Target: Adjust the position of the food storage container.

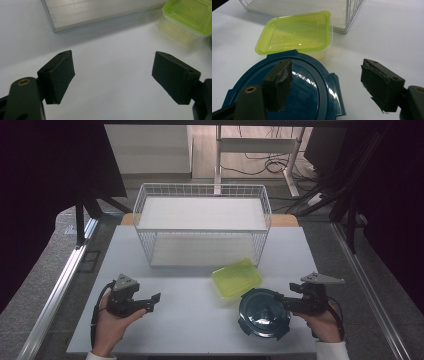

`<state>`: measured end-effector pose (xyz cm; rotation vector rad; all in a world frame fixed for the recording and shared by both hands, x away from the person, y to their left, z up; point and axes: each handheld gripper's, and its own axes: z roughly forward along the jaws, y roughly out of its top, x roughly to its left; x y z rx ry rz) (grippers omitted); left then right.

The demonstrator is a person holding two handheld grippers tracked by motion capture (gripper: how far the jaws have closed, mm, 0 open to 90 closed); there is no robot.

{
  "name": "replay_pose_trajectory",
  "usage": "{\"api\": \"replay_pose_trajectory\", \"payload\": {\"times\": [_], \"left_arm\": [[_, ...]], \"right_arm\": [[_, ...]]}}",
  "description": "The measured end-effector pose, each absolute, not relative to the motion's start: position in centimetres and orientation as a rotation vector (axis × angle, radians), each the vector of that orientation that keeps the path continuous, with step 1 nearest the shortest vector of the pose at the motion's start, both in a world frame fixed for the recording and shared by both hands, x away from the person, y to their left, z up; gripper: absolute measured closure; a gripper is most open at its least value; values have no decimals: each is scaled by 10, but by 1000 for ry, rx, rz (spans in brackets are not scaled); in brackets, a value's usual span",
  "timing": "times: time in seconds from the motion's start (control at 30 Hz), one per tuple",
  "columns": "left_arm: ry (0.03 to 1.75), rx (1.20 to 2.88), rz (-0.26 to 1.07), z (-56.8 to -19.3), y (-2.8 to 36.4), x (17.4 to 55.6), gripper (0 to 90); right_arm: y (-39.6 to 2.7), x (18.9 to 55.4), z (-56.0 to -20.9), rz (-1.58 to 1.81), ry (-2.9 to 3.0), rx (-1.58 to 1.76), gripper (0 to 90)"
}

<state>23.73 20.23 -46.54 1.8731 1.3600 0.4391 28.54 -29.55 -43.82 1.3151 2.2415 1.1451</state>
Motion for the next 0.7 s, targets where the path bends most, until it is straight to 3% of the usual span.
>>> {"api": "replay_pose_trajectory", "payload": {"times": [0.5, 0.7], "left_arm": [[1375, 1902, 433, -471, 203, 238, 170], [1366, 1904, 436, -469, 202, 235, 169]], "right_arm": [[-299, 287, -439, 1122, 2250, 1343, 296], [-307, 286, -434, 1104, 2237, 1379, 356]]}}
